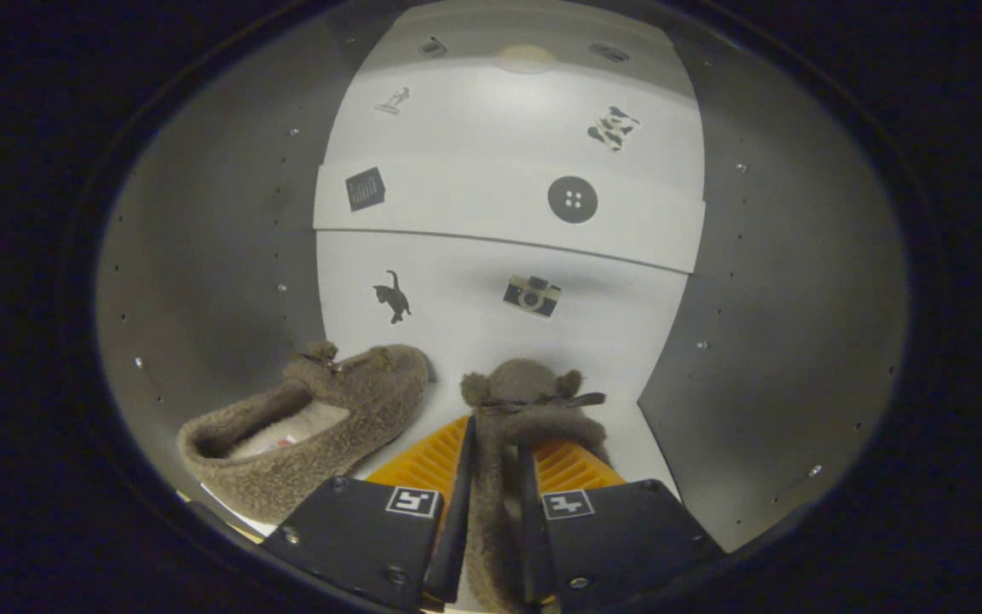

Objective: Open the shoe cabinet door, grab the shoes and put them into the shoe cabinet, then close the shoe cabinet door.

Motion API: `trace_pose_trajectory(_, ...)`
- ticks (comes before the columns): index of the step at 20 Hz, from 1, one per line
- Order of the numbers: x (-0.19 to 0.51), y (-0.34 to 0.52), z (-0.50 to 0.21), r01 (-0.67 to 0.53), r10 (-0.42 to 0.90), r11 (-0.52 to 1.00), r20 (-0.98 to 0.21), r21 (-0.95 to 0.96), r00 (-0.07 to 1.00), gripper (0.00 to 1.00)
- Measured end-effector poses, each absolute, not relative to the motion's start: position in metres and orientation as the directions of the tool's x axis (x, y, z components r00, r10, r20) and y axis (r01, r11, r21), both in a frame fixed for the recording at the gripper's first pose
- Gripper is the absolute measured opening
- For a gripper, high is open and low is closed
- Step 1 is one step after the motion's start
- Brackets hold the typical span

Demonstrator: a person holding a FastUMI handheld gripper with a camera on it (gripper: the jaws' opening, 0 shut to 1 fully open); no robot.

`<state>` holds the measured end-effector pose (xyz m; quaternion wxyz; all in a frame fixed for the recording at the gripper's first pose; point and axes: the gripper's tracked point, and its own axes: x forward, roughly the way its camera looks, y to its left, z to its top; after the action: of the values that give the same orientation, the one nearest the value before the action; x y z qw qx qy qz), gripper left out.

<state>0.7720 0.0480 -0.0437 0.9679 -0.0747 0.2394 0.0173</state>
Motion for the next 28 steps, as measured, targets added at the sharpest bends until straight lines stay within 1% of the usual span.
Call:
trace_pose_trajectory(3,0.759,0.058,-0.043,-0.083,0.019,0.991,-0.492,-0.109,0.871,0.45)
trace_pose_trajectory(4,0.750,0.058,-0.038,-0.078,0.011,0.990,-0.492,-0.116,0.871,0.53)
trace_pose_trajectory(6,0.737,0.060,-0.024,-0.083,0.012,0.987,-0.458,-0.136,0.889,0.68)
trace_pose_trajectory(7,0.727,0.061,-0.013,-0.080,0.008,0.986,-0.430,-0.149,0.903,0.72)
trace_pose_trajectory(8,0.716,0.063,-0.003,-0.083,0.011,0.984,-0.407,-0.158,0.914,0.80)
trace_pose_trajectory(9,0.704,0.065,0.006,-0.079,0.010,0.983,-0.385,-0.163,0.923,0.83)
trace_pose_trajectory(10,0.691,0.068,0.014,-0.084,0.018,0.983,-0.367,-0.164,0.930,0.90)
trace_pose_trajectory(11,0.677,0.072,0.022,-0.083,0.021,0.983,-0.351,-0.163,0.936,0.93)
trace_pose_trajectory(13,0.644,0.079,0.035,-0.095,0.042,0.985,-0.330,-0.147,0.943,0.96)
trace_pose_trajectory(15,0.607,0.087,0.050,-0.108,0.068,0.986,-0.295,-0.124,0.953,0.96)
trace_pose_trajectory(18,0.544,0.089,0.073,-0.079,0.044,0.984,-0.210,-0.160,0.977,0.98)
trace_pose_trajectory(22,0.443,0.107,0.092,-0.134,0.113,0.977,-0.127,-0.168,0.985,1.00)
trace_pose_trajectory(23,0.420,0.106,0.100,-0.124,0.111,0.976,-0.081,-0.178,0.991,1.00)
trace_pose_trajectory(25,0.370,0.105,0.106,-0.140,0.135,0.964,-0.039,-0.225,0.990,1.00)
trace_pose_trajectory(28,0.306,0.099,0.110,-0.188,0.196,0.961,0.022,-0.201,0.980,1.00)
